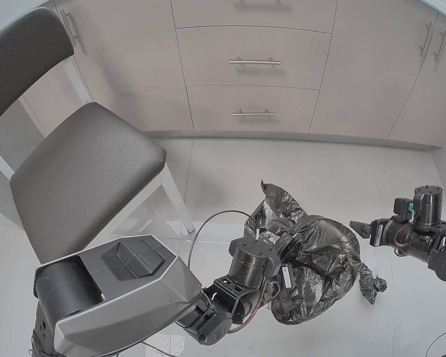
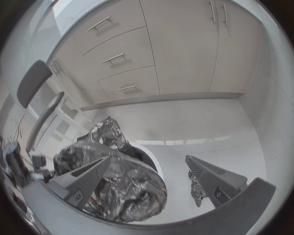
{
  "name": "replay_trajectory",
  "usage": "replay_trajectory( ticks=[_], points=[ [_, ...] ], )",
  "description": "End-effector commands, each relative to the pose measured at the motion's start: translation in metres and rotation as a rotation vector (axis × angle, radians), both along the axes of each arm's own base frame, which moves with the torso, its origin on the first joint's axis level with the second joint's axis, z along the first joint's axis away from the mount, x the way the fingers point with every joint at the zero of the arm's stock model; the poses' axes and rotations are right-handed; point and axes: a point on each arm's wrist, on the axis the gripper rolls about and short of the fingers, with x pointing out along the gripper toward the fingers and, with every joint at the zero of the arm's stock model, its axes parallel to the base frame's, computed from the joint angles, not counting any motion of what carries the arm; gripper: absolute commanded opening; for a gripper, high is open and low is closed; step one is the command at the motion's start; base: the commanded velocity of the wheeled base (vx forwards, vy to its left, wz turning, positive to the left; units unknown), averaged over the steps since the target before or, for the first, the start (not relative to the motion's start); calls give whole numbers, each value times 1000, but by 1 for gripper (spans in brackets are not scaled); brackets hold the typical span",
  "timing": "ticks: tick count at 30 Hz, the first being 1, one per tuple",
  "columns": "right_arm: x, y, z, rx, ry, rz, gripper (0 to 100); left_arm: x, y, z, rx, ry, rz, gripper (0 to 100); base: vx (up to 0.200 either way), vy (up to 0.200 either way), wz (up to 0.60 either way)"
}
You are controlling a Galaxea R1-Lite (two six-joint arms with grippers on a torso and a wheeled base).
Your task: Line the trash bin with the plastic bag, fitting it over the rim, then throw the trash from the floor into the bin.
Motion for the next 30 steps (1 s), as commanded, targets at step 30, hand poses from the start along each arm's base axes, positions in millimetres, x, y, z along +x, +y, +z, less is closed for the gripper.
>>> replay_trajectory(
  ticks=[30],
  points=[
    [197, 135, 8, 143, 254, 92, 100, -21, -2, -5, -19, -17, -32, 0, 0, 0, 0]
  ],
)
